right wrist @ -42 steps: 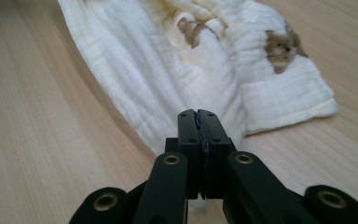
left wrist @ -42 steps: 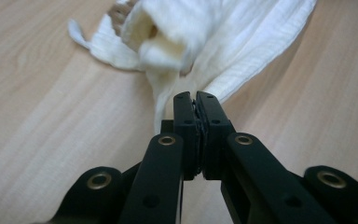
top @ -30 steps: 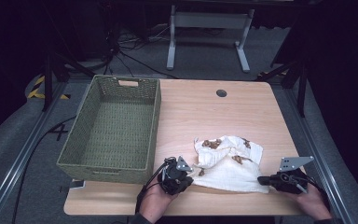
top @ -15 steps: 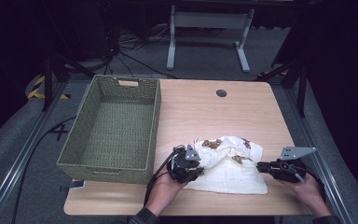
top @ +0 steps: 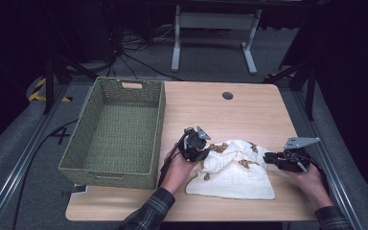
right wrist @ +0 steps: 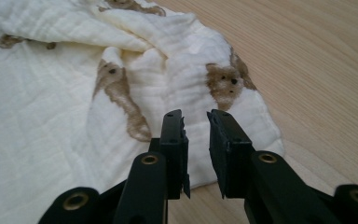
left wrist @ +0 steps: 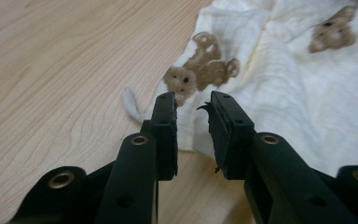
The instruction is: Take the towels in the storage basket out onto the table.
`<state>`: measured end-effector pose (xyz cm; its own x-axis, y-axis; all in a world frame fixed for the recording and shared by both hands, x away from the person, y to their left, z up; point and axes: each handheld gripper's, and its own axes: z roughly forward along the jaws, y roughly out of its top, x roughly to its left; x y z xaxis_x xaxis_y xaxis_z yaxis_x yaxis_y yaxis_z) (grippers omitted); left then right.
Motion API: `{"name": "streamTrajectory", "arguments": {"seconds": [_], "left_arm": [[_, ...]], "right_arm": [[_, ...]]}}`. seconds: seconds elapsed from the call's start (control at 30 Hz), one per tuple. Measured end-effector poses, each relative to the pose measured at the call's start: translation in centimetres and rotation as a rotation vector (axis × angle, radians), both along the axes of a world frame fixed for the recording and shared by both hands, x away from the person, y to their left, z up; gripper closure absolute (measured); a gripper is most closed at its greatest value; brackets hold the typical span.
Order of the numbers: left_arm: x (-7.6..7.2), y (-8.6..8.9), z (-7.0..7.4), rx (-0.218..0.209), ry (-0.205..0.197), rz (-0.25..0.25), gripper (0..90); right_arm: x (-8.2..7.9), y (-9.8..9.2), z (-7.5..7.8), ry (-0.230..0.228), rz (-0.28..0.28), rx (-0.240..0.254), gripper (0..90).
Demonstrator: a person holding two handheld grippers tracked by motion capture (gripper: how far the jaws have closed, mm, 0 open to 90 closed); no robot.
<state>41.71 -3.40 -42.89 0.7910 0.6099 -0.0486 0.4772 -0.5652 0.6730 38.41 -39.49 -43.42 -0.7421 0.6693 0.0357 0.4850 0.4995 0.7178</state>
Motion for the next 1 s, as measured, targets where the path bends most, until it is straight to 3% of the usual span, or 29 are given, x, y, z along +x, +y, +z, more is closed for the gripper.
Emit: {"name": "streamTrajectory", "arguments": {"seconds": [0.13,0.2,0.37,0.47,0.57,0.77,0.9,1.0], "left_arm": [[1.2,-0.4,-1.2,0.028,0.018,0.007,67.8],[1.6,-0.7,-1.6,0.066,0.017,0.007,68.0],[2.3,-0.9,-1.8,0.054,0.025,-0.001,81.9],[2.6,-1.2,-2.1,0.07,0.038,-0.019,88.9],[2.8,-1.5,-2.3,0.077,0.031,-0.02,89.7],[3.9,-1.9,-2.2,0.124,-0.006,0.011,89.7],[5.0,-1.7,-2.4,0.105,-0.014,0.054,89.7],[5.7,-1.6,-2.4,0.118,-0.03,0.082,89.8]], "right_arm": [[0.8,0.3,-0.9,0.036,0.002,-0.025,73.7],[1.0,0.6,-1.2,0.042,0.006,-0.047,76.8],[1.0,0.9,-1.2,0.04,0.016,-0.054,88.4],[1.0,0.9,-1.4,0.057,0.026,-0.06,89.5],[1.1,1.0,-1.5,0.055,0.029,-0.067,89.7],[1.6,1.0,-1.4,0.054,0.014,-0.082,89.8],[2.7,0.9,-1.4,0.05,0.002,-0.088,89.9],[3.6,1.0,-1.3,0.048,-0.007,-0.094,89.9]]}}
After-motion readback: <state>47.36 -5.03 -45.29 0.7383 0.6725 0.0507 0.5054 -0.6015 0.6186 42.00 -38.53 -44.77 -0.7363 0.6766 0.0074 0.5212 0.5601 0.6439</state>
